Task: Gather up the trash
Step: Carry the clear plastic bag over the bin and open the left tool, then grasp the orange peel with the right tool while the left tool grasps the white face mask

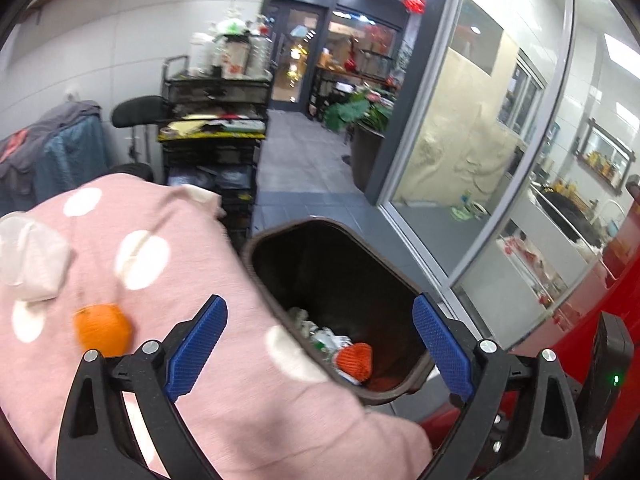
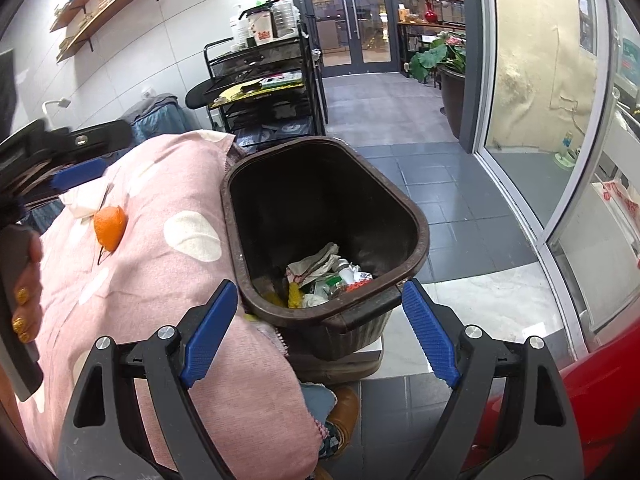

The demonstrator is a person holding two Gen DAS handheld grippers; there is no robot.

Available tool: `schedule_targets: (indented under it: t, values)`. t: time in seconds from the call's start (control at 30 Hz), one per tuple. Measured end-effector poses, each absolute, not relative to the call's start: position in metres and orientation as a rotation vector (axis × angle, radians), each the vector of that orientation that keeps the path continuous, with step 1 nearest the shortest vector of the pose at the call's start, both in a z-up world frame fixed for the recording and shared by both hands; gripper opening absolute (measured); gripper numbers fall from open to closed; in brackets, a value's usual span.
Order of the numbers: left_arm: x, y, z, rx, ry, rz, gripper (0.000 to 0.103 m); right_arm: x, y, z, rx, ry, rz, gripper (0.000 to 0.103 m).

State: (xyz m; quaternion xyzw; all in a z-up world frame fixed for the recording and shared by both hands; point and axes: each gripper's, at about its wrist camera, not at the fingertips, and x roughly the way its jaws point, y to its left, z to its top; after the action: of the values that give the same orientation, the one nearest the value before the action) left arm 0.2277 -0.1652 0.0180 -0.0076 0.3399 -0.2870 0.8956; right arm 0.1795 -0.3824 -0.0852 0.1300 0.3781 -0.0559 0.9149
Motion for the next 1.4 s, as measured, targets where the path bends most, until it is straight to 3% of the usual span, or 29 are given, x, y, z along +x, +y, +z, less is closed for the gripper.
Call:
schedule_targets:
  t: [0.47,1.4]
  values:
    - [0.201,-0.073,0.021,0.019,0.627,-0.362,0.094,0.192,-0.333,-0.078,0.202,0.79,-0.006,0.084]
    - [0.18,0.102,-0.002,-0.138,0.652,-0.015,0.094,0.25,-0.169,-0.052,0.041,0.838,0.358,0.084]
